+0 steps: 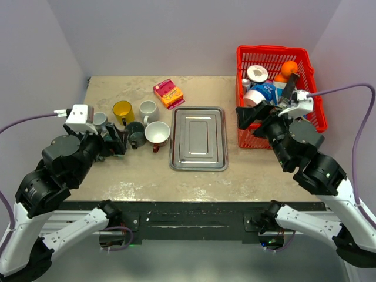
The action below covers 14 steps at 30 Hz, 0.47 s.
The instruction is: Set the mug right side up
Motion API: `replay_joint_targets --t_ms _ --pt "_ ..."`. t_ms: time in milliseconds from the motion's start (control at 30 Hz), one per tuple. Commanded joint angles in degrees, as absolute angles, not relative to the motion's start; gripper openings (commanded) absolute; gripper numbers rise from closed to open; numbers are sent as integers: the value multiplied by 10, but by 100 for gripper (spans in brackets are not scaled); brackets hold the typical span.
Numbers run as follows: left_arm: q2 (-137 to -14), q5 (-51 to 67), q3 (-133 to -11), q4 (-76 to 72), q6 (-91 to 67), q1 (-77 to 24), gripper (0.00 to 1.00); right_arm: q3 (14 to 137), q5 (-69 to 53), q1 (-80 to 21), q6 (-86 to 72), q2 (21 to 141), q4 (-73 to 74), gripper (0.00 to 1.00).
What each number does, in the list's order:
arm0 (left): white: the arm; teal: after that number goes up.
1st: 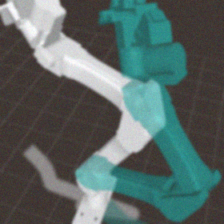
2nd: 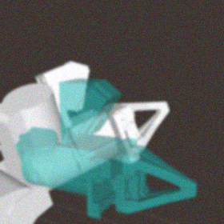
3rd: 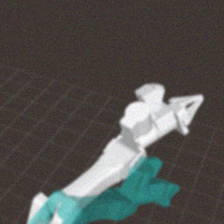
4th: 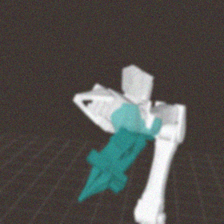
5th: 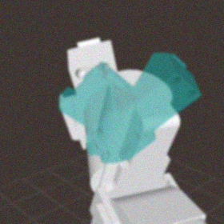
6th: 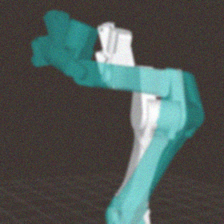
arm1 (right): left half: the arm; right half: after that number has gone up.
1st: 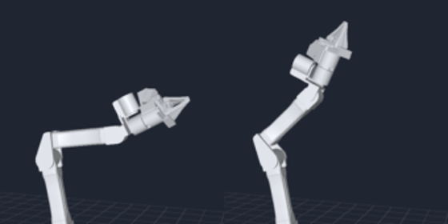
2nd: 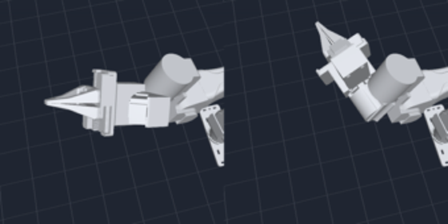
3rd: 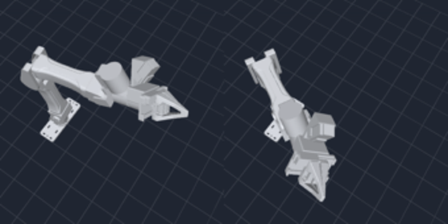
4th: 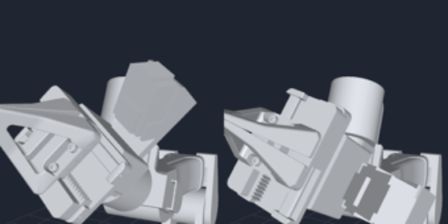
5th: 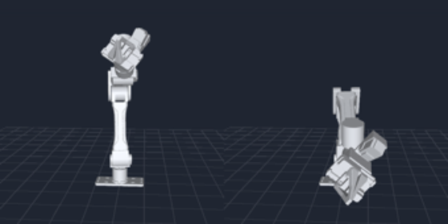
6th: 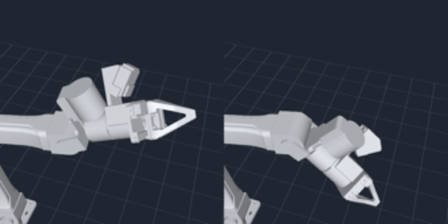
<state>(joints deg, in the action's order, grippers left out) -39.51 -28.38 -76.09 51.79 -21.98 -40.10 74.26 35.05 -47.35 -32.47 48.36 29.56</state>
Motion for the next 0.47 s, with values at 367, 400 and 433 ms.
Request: replay_joint_targets --t_ms 367,400,433 --pt "-416 -308 -818 535 -232 -398 99 766 375 -475 -347 475 338 99" --pt "-421 -308 -820 533 -230 -398 99 767 374 -475 -348 474 337 99" --pt "-423 -307 -823 530 -228 -398 99 766 371 -475 -349 473 337 99"
